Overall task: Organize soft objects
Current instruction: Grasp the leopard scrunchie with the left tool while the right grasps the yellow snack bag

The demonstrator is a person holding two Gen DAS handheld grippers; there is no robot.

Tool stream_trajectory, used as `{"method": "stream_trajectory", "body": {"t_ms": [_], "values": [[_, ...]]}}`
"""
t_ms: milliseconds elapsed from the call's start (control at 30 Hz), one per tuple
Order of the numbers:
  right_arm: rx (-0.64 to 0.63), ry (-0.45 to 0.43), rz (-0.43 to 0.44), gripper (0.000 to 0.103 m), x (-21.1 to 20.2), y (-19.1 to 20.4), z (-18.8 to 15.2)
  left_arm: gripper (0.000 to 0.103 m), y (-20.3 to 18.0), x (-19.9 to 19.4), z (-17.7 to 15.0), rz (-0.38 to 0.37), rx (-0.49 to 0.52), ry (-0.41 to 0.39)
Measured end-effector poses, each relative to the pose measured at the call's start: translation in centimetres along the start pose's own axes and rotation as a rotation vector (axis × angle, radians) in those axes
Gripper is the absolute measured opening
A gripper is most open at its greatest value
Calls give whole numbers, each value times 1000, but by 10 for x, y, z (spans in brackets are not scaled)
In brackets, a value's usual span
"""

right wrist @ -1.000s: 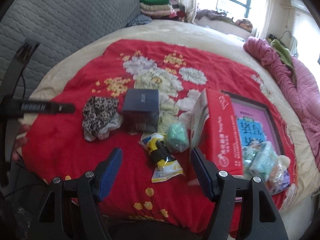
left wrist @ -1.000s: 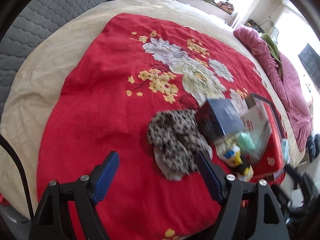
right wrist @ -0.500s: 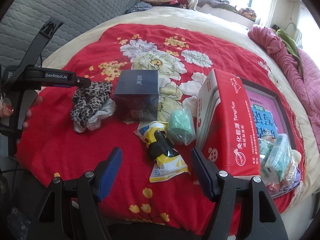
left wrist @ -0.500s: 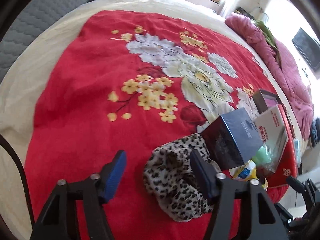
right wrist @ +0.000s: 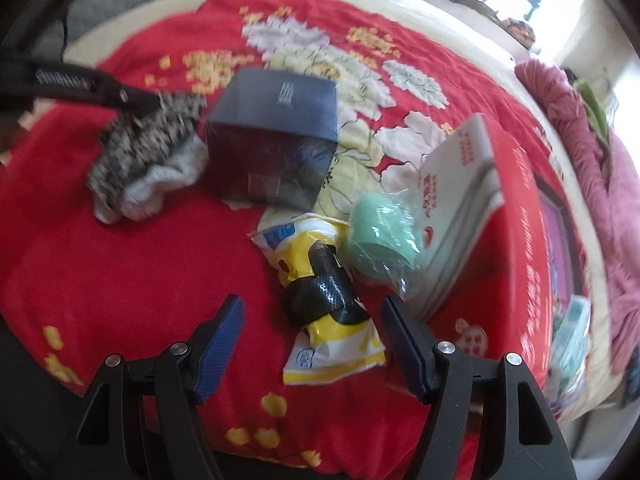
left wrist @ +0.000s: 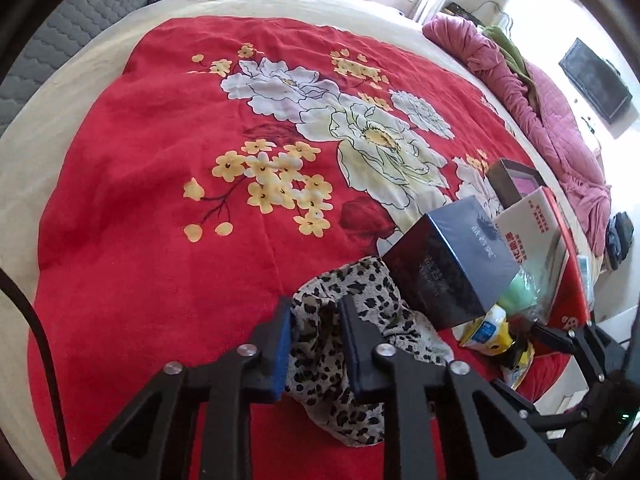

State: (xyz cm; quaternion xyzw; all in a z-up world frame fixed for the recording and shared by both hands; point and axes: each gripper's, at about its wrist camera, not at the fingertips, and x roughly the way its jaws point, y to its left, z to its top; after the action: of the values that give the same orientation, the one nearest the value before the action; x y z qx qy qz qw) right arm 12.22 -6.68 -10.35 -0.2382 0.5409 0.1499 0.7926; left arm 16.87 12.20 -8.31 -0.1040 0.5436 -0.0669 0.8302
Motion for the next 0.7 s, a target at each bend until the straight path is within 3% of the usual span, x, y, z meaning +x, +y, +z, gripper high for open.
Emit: {"method": "stream_trajectory", "body": {"t_ms": [133,200,333,433,700], "values": [[6,60,-18,65,22,1,8,20,-1,-3,2,2,22,-4],[43,49,-13,45,20,-8,9,17,-1,-6,3,-6,30,-10],[90,23,104,45,7,-20,4,8,0,-13,2,-12,31,-28],[103,10,171,45,-2,-18,-2,7,0,-21,-1,-11,23,-52],[154,-35,262,45,-19,-16,-11,7,-6,-52,-18,-7,-6,-106]]}}
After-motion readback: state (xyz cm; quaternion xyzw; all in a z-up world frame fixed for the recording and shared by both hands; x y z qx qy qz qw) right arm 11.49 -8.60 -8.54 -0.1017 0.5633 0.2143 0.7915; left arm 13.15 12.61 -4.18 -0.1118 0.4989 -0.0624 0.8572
